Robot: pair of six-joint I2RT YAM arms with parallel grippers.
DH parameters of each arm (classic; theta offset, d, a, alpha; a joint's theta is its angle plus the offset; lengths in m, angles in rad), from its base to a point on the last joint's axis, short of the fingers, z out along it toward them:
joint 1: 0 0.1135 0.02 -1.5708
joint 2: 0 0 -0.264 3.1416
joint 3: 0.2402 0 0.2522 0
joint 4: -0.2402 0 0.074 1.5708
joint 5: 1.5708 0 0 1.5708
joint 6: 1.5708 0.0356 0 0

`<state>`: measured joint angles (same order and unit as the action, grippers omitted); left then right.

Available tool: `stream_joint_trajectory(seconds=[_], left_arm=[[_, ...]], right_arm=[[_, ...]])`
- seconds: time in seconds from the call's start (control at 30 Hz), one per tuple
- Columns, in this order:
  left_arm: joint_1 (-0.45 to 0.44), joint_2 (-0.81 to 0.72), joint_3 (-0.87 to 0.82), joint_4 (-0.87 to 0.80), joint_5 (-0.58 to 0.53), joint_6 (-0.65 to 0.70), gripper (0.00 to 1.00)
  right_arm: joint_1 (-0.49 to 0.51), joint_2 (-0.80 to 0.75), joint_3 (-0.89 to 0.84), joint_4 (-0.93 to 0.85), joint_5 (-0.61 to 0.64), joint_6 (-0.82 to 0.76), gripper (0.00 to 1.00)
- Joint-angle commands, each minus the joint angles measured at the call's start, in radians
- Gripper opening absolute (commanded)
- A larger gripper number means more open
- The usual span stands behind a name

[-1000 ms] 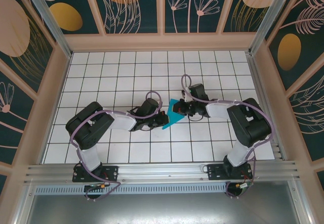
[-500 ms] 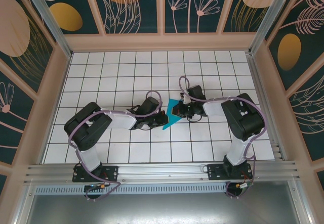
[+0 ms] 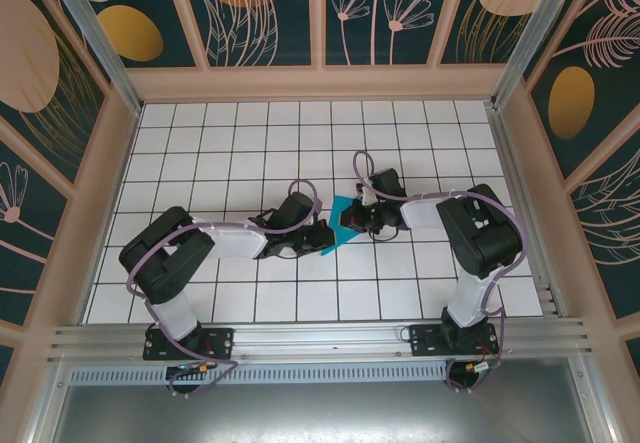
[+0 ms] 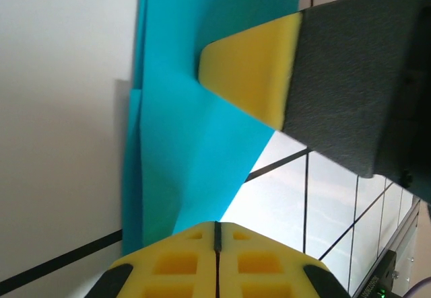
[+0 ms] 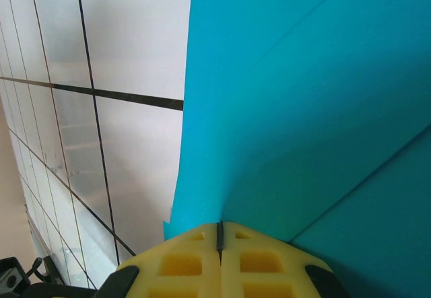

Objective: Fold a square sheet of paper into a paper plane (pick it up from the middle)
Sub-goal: Fourth fold the wing at the center of the table.

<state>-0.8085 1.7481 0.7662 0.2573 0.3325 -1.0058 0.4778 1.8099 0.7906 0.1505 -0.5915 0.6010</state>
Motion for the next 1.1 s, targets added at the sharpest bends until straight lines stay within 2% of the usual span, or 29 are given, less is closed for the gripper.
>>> stream_joint_trajectory(seconds=[0.0,0.5,0.73,0.83,0.93,1.07], left_arm=[[-0.008,0.020,-0.028,-0.001,0.008,-0.026,0.09],[-0.024,0.004,-0.118,-0.015,-0.006,-0.057,0.07],[-0.046,-0.068,-0.184,-0.071,-0.015,-0.059,0.02],[-0.045,-0.130,-0.177,-0.072,-0.057,-0.027,0.00],[-0.045,-0.189,-0.159,0.004,-0.100,-0.001,0.00],[-0.044,-0.202,-0.105,0.050,-0.159,0.027,0.02]], right_arm=[[0.005,0.063,-0.007,-0.079,0.099,-0.030,0.00],[0.003,0.085,0.007,-0.108,0.129,-0.027,0.00],[0.002,0.089,0.006,-0.118,0.142,-0.025,0.00],[0.001,0.084,0.002,-0.114,0.140,-0.024,0.00],[0.002,0.081,0.002,-0.110,0.135,-0.024,0.00],[0.003,0.079,0.003,-0.109,0.134,-0.023,0.00]])
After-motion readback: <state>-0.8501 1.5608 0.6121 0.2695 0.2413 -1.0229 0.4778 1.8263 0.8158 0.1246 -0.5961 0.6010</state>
